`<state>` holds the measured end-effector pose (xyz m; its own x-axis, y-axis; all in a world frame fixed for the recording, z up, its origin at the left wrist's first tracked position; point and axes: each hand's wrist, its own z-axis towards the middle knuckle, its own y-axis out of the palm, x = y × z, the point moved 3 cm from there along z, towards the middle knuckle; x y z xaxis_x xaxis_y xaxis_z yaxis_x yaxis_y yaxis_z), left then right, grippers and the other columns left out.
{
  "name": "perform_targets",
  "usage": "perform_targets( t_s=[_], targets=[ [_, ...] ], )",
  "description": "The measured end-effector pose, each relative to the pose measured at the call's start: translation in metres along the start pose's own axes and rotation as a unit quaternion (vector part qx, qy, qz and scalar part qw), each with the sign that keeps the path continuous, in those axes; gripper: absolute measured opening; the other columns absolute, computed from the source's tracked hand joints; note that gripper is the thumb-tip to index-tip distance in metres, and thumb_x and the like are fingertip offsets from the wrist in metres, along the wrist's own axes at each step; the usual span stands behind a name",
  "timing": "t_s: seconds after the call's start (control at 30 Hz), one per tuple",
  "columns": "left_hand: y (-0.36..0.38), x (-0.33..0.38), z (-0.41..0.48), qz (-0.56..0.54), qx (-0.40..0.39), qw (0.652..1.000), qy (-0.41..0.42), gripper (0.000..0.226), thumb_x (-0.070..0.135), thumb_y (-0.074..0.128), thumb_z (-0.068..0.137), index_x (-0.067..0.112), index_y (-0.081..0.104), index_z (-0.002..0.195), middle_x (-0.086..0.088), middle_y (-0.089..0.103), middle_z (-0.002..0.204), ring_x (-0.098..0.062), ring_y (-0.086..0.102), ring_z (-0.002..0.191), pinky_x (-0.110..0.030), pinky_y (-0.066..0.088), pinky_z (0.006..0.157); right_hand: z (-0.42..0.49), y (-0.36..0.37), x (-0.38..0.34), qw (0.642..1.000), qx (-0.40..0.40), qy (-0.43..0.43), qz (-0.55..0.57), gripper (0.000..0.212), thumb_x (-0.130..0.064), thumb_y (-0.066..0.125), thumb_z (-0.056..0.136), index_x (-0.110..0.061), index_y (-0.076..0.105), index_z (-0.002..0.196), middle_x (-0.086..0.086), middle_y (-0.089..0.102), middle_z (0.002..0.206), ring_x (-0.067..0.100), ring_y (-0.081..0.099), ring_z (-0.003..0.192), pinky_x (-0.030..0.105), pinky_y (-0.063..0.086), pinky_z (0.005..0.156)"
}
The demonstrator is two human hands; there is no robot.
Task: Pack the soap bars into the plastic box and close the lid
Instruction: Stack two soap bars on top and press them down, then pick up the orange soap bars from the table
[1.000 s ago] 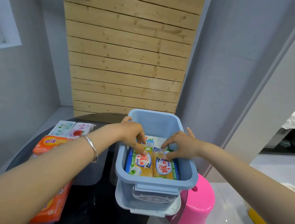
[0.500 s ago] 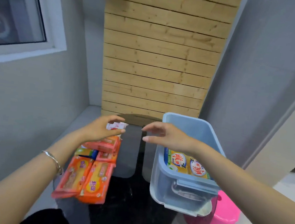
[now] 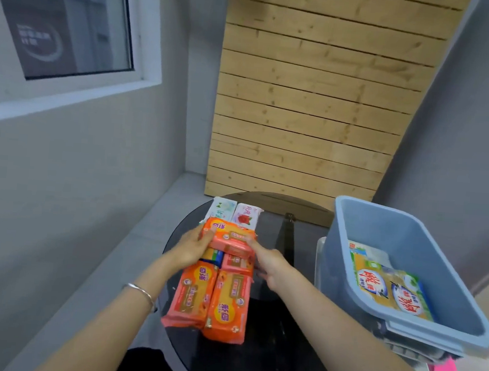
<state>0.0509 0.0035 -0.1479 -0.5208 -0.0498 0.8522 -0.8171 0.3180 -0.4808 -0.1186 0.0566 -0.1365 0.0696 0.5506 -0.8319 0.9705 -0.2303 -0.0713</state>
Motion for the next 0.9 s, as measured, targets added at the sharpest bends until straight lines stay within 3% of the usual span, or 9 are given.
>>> perform_targets(
  t_s=[0.07, 0.13, 0.27, 0.43, 0.5, 0.6, 0.7, 0.8, 0.9],
  targets=[
    [0.01, -0.003, 0.005, 0.055, 0.026, 0.998, 0.012, 0.064, 0.062, 0.025, 0.09, 0.025, 0.035, 0.141, -0.007, 0.041, 0.146, -0.03, 0.028, 0.14, -0.048, 0.019, 0.115, 0.009, 0.0, 0.007, 0.999, 0.001, 0.012, 0.03, 0.044, -0.044, 0.064, 0.085, -0.009, 0.058, 0.112, 0.006, 0.071, 0.098, 0.011, 0.063, 0.071, 0.024, 0.042, 0.053],
    [0.019, -0.003, 0.008, 0.099, 0.043, 0.994, 0.031, 0.055, 0.053, 0.022, 0.095, 0.024, 0.041, 0.138, -0.005, 0.024, 0.156, -0.025, 0.002, 0.147, -0.046, -0.002, 0.117, 0.016, -0.003, 0.012, 0.997, 0.011, 0.018, 0.081, 0.04, -0.036, 0.069, 0.083, -0.008, 0.057, 0.108, 0.011, 0.07, 0.105, 0.016, 0.065, 0.076, 0.026, 0.047, 0.057],
    [0.027, -0.001, 0.007, 0.137, 0.022, 0.988, 0.069, 0.041, 0.039, 0.026, 0.099, 0.028, 0.055, 0.125, -0.002, 0.025, 0.156, -0.024, 0.004, 0.145, -0.044, 0.004, 0.118, 0.024, -0.021, 0.02, 0.97, 0.025, 0.02, 0.24, 0.022, -0.01, 0.074, 0.078, -0.008, 0.056, 0.091, 0.019, 0.064, 0.123, 0.022, 0.064, 0.094, 0.03, 0.049, 0.08],
    [0.024, -0.005, 0.006, 0.086, 0.087, 0.991, 0.049, 0.051, 0.042, 0.037, 0.096, 0.02, 0.031, 0.141, -0.007, 0.034, 0.149, -0.026, 0.023, 0.14, -0.046, 0.025, 0.112, 0.032, -0.037, 0.023, 0.954, 0.029, 0.0, 0.299, 0.02, -0.017, 0.073, 0.08, -0.008, 0.058, 0.089, 0.017, 0.064, 0.125, 0.025, 0.061, 0.117, 0.032, 0.048, 0.095],
    [0.021, -0.008, 0.009, 0.079, 0.098, 0.992, 0.027, 0.054, 0.042, 0.04, 0.095, 0.019, 0.028, 0.142, -0.01, 0.034, 0.149, -0.029, 0.025, 0.14, -0.048, 0.026, 0.113, 0.035, -0.038, 0.023, 0.96, 0.027, -0.012, 0.277, 0.024, -0.026, 0.072, 0.081, -0.01, 0.058, 0.093, 0.015, 0.066, 0.121, 0.026, 0.062, 0.114, 0.035, 0.048, 0.097],
    [0.021, -0.01, 0.012, 0.033, 0.067, 0.997, 0.02, 0.051, 0.042, 0.042, 0.094, 0.019, 0.032, 0.139, -0.012, 0.044, 0.141, -0.029, 0.045, 0.128, -0.051, 0.04, 0.104, 0.04, -0.032, 0.018, 0.975, 0.031, -0.013, 0.219, 0.024, -0.034, 0.069, 0.083, -0.013, 0.06, 0.089, 0.013, 0.07, 0.111, 0.024, 0.066, 0.094, 0.037, 0.051, 0.088],
    [0.025, -0.013, 0.015, 0.071, 0.062, 0.996, 0.003, 0.052, 0.046, 0.035, 0.095, 0.027, 0.029, 0.144, -0.012, 0.024, 0.152, -0.032, 0.03, 0.136, -0.047, 0.035, 0.108, 0.04, -0.018, 0.01, 0.993, 0.002, -0.009, 0.117, 0.029, -0.042, 0.055, 0.091, -0.013, 0.061, 0.094, 0.015, 0.069, 0.112, 0.026, 0.066, 0.098, 0.038, 0.049, 0.089],
    [0.028, -0.015, 0.013, 0.128, 0.049, 0.99, -0.011, 0.053, 0.056, 0.025, 0.094, 0.032, 0.04, 0.138, -0.008, 0.009, 0.157, -0.032, 0.017, 0.14, -0.048, 0.028, 0.109, 0.04, -0.002, 0.006, 0.999, -0.027, -0.009, -0.036, 0.047, -0.048, 0.046, 0.094, -0.01, 0.061, 0.118, 0.014, 0.065, 0.123, 0.026, 0.061, 0.114, 0.037, 0.044, 0.098],
    [0.036, -0.015, 0.01, 0.215, 0.054, 0.975, 0.031, 0.055, 0.057, 0.017, 0.094, 0.034, 0.044, 0.135, -0.003, 0.001, 0.159, -0.03, 0.002, 0.144, -0.051, 0.012, 0.114, 0.036, 0.007, 0.009, 0.998, -0.019, 0.0, -0.054, 0.055, -0.048, 0.051, 0.092, -0.01, 0.053, 0.131, 0.012, 0.054, 0.135, 0.025, 0.061, 0.114, 0.033, 0.052, 0.075]
  ],
)
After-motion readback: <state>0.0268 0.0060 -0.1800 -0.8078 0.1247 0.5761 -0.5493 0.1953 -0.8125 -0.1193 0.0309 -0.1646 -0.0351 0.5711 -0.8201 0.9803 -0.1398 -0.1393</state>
